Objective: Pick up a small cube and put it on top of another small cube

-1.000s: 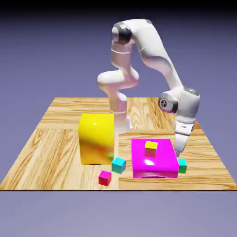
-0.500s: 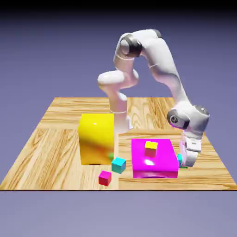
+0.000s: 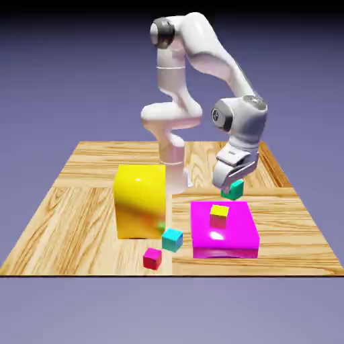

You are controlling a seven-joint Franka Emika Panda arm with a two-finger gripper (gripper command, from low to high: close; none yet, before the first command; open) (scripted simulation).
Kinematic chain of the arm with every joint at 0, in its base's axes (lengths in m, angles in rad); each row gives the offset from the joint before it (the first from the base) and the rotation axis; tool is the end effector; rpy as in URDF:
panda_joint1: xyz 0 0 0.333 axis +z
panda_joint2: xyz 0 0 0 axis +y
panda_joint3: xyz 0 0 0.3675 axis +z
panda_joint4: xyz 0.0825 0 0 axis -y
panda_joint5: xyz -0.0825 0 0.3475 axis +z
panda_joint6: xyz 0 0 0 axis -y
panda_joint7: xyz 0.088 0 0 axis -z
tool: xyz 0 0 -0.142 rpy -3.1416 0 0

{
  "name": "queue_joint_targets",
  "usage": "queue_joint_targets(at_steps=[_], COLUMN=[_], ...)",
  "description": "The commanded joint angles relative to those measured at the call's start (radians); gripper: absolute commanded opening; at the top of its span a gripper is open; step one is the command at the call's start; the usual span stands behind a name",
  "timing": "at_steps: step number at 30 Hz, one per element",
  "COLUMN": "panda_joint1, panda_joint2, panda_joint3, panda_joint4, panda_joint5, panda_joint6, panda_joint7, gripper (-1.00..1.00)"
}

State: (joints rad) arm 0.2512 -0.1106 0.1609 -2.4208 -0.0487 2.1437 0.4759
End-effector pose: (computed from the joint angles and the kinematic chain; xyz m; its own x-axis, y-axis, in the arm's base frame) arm 0.3835 0.1643 0.3791 0.9912 -0.0439 -0.1248 -0.0283 -0.9918 0.1246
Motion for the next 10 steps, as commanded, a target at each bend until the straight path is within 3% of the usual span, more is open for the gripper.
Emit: queue_joint_targets(at_steps=[1,7,8,10], panda_joint1=[0.002,-0.001,-0.001,0.000], panda_joint2=[0.004,0.120,0.120,0.094], panda_joint3=[-0.001,-0.008,-0.008,-0.007], panda_joint4=[0.000,-0.080,-0.080,-0.062], panda_joint5=[-0.004,-0.039,-0.039,-0.031], panda_joint6=[-0.001,0.192,0.192,0.149], panda_joint7=[0.000,0.027,0.027,0.021], gripper=[-1.00,-1.00,1.00,1.00])
